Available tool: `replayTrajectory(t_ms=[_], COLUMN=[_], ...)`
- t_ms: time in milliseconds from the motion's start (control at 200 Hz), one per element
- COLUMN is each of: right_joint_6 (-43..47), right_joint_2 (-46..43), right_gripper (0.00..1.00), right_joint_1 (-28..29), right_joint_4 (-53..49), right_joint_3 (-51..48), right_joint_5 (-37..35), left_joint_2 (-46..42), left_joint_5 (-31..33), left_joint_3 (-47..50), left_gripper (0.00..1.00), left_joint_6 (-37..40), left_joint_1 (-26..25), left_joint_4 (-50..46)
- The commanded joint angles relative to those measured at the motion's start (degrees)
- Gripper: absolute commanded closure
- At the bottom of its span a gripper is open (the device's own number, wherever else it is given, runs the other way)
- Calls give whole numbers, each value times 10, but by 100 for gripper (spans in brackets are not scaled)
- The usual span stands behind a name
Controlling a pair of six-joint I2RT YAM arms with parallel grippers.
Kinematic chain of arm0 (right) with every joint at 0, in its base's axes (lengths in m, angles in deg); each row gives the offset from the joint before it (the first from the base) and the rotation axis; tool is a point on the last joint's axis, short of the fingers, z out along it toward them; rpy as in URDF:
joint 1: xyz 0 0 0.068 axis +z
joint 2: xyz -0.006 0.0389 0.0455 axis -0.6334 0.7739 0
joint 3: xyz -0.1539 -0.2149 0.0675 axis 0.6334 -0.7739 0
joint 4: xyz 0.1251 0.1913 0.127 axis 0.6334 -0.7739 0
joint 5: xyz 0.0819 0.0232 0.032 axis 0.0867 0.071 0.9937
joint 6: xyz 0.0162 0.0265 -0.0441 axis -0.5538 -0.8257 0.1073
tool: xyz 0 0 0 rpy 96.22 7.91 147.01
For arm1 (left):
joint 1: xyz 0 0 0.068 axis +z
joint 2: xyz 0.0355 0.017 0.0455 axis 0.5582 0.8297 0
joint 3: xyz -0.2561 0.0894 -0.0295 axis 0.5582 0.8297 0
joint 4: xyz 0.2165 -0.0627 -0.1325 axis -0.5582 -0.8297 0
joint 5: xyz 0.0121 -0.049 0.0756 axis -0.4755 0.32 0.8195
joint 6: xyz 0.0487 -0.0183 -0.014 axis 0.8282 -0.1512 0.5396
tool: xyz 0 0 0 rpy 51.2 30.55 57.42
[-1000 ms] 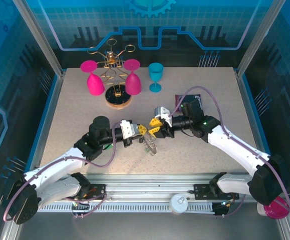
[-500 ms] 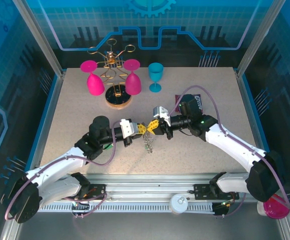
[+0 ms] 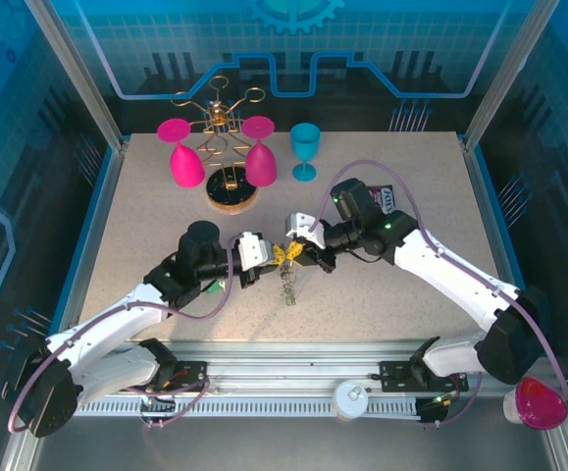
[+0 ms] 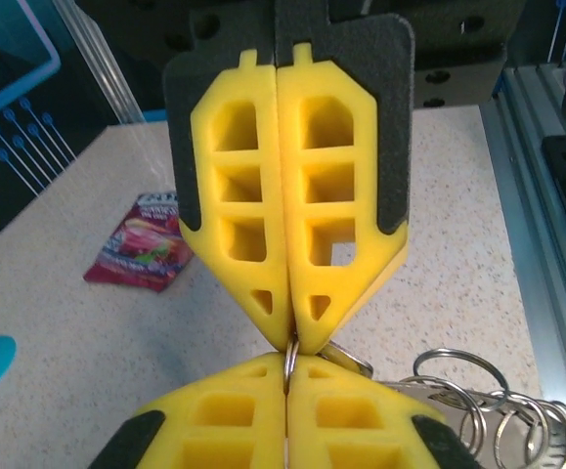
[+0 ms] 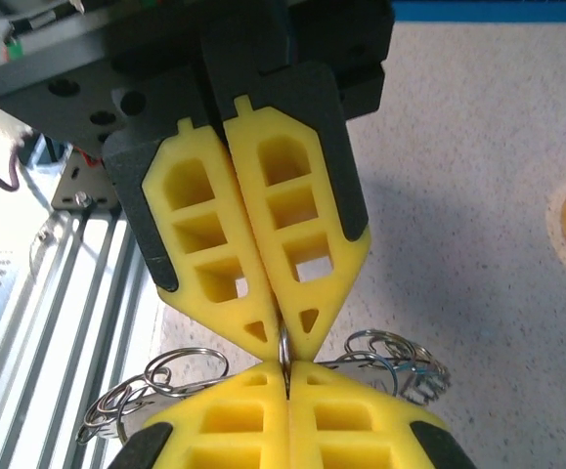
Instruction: Put the keys on the keyring
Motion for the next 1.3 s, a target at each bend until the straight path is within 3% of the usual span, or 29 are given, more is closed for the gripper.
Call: replayTrajectory(t_ms=[0,140,220,310,690,896,1001,1181,1296], right_joint_6=[36,-6,-75,-118,-158,-156,-154,-150,-156], right_joint_2=[17,3,-17,-28,-39,-45,-51,-28,3], right_gripper=[100,100,67,61,64,91,99,100,99], right_joint_1=[35,21,-7,-33,-39,-43,-49,-54,-48], right_joint_4=[-52,-8,54,81,110,110,106,107,112], right_joint_3=[47,34,0,-31,-89,-91,-95,-104,-91], right_joint_5=[7,21,27,35,76,76,70,59,99], left_joint_2=[14,9,-2,-14,-21,-29,-31,-31,-21], left_joint_5=[2,5,2,3,2,2,-3,-32,-59], left_joint_3=[-39,-35,-13,13,38,44,45,50,55], left_gripper=[98,100,100,100,100,100,100,100,100], left_joint_6=[45,53,49,32,10,8,6,-8,-43], left_joint_1=[-6,-6,-5,-6,-6,-6,-6,-6,-6], left_joint_4=[-52,-43,1,61,122,120,119,146,204])
